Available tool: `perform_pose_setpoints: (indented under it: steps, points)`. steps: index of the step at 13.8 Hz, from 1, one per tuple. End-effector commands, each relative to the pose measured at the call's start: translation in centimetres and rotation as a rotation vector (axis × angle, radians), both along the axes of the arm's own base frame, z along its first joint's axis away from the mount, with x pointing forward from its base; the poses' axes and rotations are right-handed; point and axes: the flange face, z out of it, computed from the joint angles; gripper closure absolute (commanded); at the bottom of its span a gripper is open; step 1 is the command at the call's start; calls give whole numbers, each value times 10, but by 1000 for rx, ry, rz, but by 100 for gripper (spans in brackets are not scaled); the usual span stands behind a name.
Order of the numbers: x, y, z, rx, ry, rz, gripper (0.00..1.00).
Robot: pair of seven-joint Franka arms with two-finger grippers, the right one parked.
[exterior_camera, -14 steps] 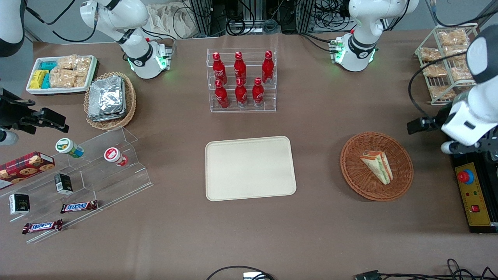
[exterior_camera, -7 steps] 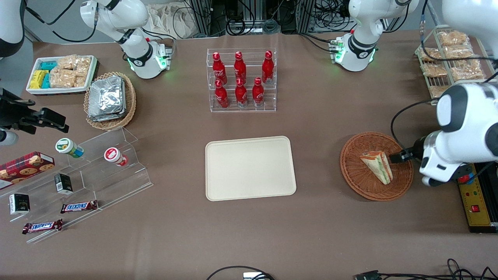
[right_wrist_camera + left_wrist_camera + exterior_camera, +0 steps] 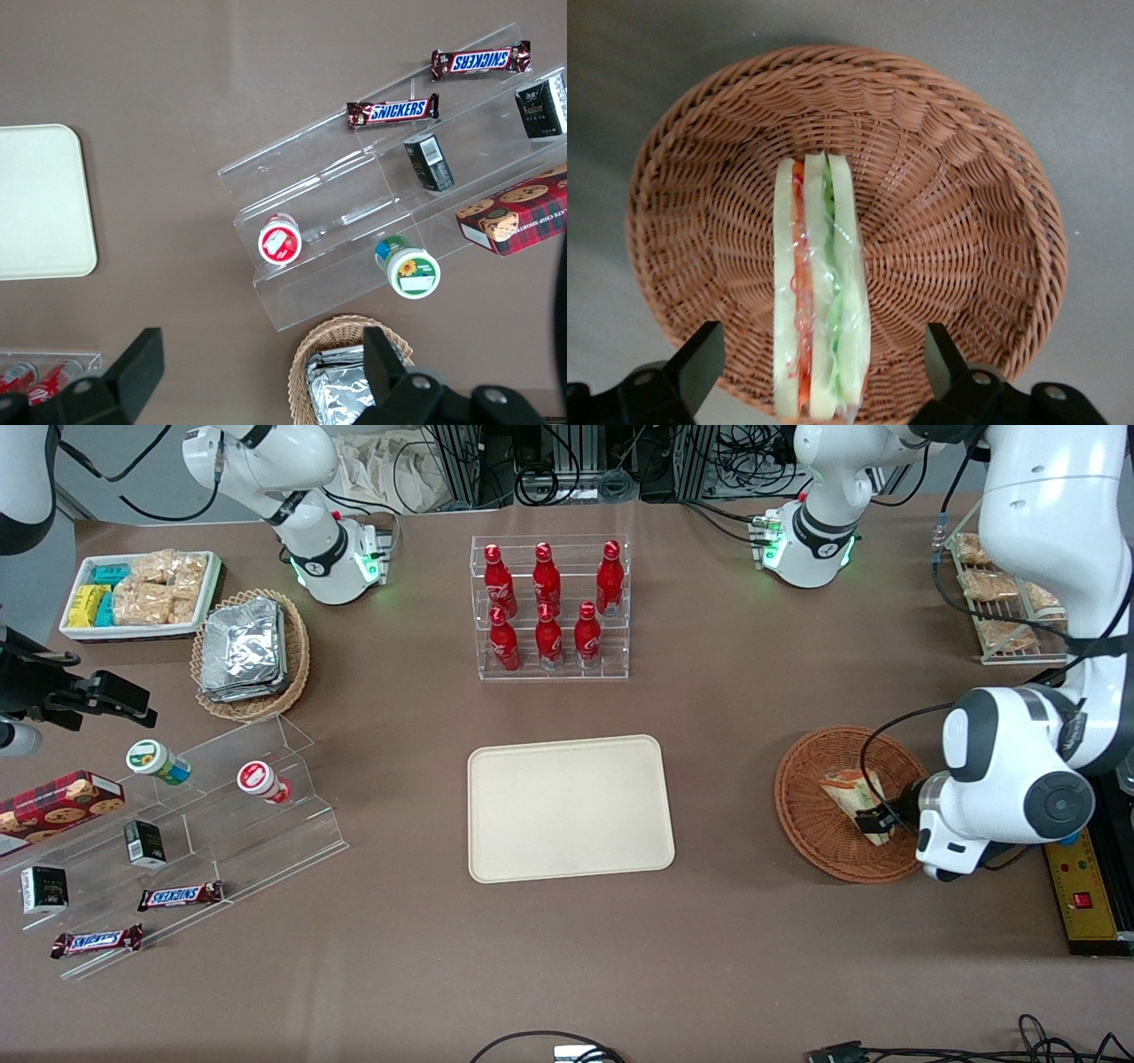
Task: Place sandwich from basket to tray
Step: 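Lower the open left gripper around the sandwich and close it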
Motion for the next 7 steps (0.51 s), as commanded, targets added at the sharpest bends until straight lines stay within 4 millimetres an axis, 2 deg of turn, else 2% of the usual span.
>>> perform_pose_setpoints:
  steps: [1, 4, 7]
  points:
    - [-13, -1, -27, -5, -29, 23, 0]
    - [-29, -3, -58, -9, -67, 21, 0]
    - [-33, -2, -63, -9, -58, 22, 0]
